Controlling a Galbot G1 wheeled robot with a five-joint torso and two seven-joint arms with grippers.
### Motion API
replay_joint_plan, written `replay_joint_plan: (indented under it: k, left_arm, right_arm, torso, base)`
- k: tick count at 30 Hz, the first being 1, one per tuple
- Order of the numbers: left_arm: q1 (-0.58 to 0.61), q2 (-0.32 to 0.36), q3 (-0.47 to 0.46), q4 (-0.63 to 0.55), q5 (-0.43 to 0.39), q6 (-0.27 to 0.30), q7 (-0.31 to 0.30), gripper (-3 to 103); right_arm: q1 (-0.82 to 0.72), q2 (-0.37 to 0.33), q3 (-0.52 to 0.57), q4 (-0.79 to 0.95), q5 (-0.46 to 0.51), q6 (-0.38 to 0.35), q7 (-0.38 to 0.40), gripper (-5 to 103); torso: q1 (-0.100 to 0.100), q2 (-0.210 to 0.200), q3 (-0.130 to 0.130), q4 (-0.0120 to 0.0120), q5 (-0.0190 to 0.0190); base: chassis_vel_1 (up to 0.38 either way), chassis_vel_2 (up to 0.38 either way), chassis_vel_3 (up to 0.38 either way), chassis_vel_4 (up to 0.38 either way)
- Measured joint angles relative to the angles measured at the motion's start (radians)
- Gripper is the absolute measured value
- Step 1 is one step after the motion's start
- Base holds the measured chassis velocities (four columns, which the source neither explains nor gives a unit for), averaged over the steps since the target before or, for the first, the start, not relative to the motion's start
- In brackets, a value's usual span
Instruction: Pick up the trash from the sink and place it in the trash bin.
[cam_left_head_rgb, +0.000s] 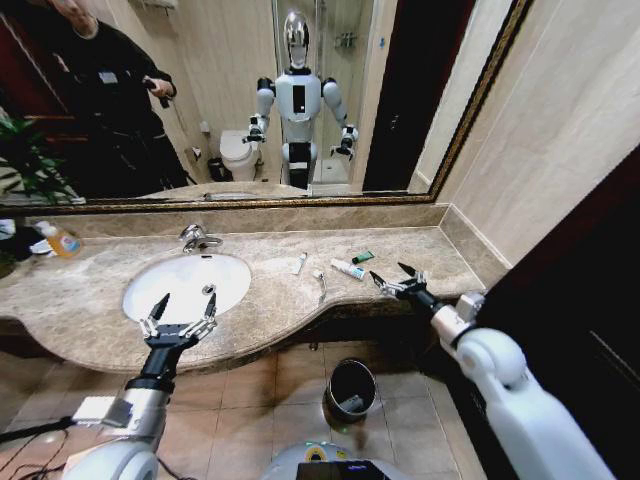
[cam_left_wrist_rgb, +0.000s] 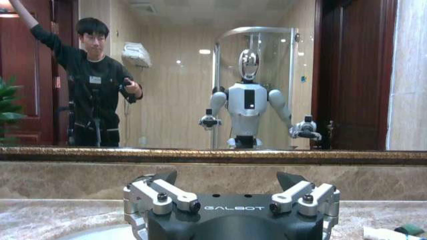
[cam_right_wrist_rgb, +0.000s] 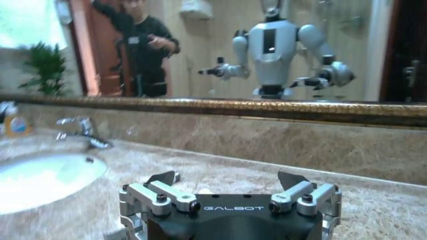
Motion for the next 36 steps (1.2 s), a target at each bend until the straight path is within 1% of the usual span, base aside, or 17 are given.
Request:
replay_joint_plan:
  k: [2,6,10,11,14,15,17,18,20,21,24,26,27,30,31,34,36]
  left_arm:
    - [0.000,0.000,0.000,0.000,0.000,0.000,0.000,100]
    - [0.000,0.000,0.000,0.000,0.000,0.000,0.000,100]
    - [0.000,0.000,0.000,0.000,0.000,0.000,0.000,100]
    - [0.000,0.000,0.000,0.000,0.000,0.000,0.000,100]
    - [0.000,0.000,0.000,0.000,0.000,0.000,0.000,100]
    - [0.000,0.000,0.000,0.000,0.000,0.000,0.000,100]
    - [0.000,0.000,0.000,0.000,0.000,0.000,0.000,100]
    - [0.000,0.000,0.000,0.000,0.000,0.000,0.000,100]
    - [0.000,0.000,0.000,0.000,0.000,0.000,0.000,100]
    - [0.000,0.000,0.000,0.000,0.000,0.000,0.000,100]
    - [0.000,0.000,0.000,0.000,0.000,0.000,0.000,100]
    - [0.000,0.000,0.000,0.000,0.000,0.000,0.000,100]
    - [0.000,0.000,0.000,0.000,0.000,0.000,0.000,100]
    - [0.000,0.000,0.000,0.000,0.000,0.000,0.000,100]
    - [0.000,0.000,0.000,0.000,0.000,0.000,0.000,100]
    - [0.000,0.000,0.000,0.000,0.000,0.000,0.000,100]
    - [0.000,0.000,0.000,0.000,0.000,0.000,0.000,100]
  right_arm:
    - [0.003,-0.008,-0.001,-0.007,0.001,0.003,-0.009,100]
    - [0.004,-0.039,-0.002,-0.024,0.003,-0.008,-0.092,100]
    - [-0.017,-0.051,-0.001,-0.015,0.019,-0.019,-0.083,100]
    - [-0.032,-0.059,0.003,-0.007,0.029,-0.023,-0.075,100]
    - [-0.071,-0.101,0.011,0.013,0.041,-0.025,-0.058,100]
    - [-0.071,-0.101,0.011,0.013,0.041,-0.025,-0.058,100]
    - [-0.080,-0.123,0.008,0.025,0.041,-0.025,-0.031,100]
    - [-0.080,-0.123,0.008,0.025,0.041,-0.025,-0.031,100]
    - [-0.051,-0.127,-0.016,0.019,0.041,-0.028,0.003,100]
    - [-0.051,-0.127,-0.016,0.019,0.041,-0.028,0.003,100]
    - [0.033,-0.126,-0.071,-0.014,0.025,-0.040,0.011,100]
    - [0.103,-0.127,-0.141,-0.047,0.007,-0.040,0.013,100]
    - [0.103,-0.127,-0.141,-0.047,0.007,-0.040,0.013,100]
    - [0.195,-0.121,-0.246,-0.113,-0.001,-0.038,0.015,100]
    - [0.195,-0.121,-0.246,-0.113,-0.001,-0.038,0.015,100]
    - [0.268,-0.102,-0.305,-0.197,0.001,-0.037,0.010,100]
    - [0.320,-0.090,-0.333,-0.257,0.001,-0.044,-0.017,100]
  torso:
    - [0.000,0.000,0.000,0.0000,0.0000]
    - [0.000,0.000,0.000,0.0000,-0.0001]
    - [0.000,0.000,0.000,0.0000,-0.0002]
    - [0.000,0.000,0.000,0.0000,0.0003]
    - [0.000,0.000,0.000,-0.0002,-0.0004]
    - [0.000,0.000,0.000,-0.0002,-0.0004]
    - [0.000,0.000,0.000,-0.0002,-0.0004]
    - [0.000,0.000,0.000,-0.0002,-0.0004]
    - [0.000,0.000,0.000,-0.0002,-0.0001]
    - [0.000,0.000,0.000,-0.0002,-0.0001]
    - [0.000,0.000,0.000,-0.0001,-0.0002]
    - [0.000,0.000,0.000,-0.0001,-0.0002]
    - [0.000,0.000,0.000,-0.0001,-0.0002]
    - [0.000,0.000,0.000,0.0001,-0.0002]
    - [0.000,0.000,0.000,0.0001,-0.0002]
    - [0.000,0.000,0.000,0.0000,0.0000]
    - [0.000,0.000,0.000,-0.0002,-0.0001]
  base:
    - [0.000,0.000,0.000,0.000]
    - [0.000,0.000,0.000,0.000]
    - [0.000,0.000,0.000,0.000]
    - [0.000,0.000,0.000,0.000]
    - [0.000,0.000,0.000,0.000]
    - [0.000,0.000,0.000,0.000]
    - [0.000,0.000,0.000,0.000]
    - [0.000,0.000,0.000,0.000]
    - [0.000,0.000,0.000,0.000]
    - [0.000,0.000,0.000,0.000]
    - [0.000,0.000,0.000,0.000]
    - [0.000,0.000,0.000,0.000]
    - [0.000,0.000,0.000,0.000]
    - [0.000,0.000,0.000,0.000]
    - [0.000,0.000,0.000,0.000]
    - [0.000,0.000,0.000,0.000]
    - [0.000,0.000,0.000,0.000]
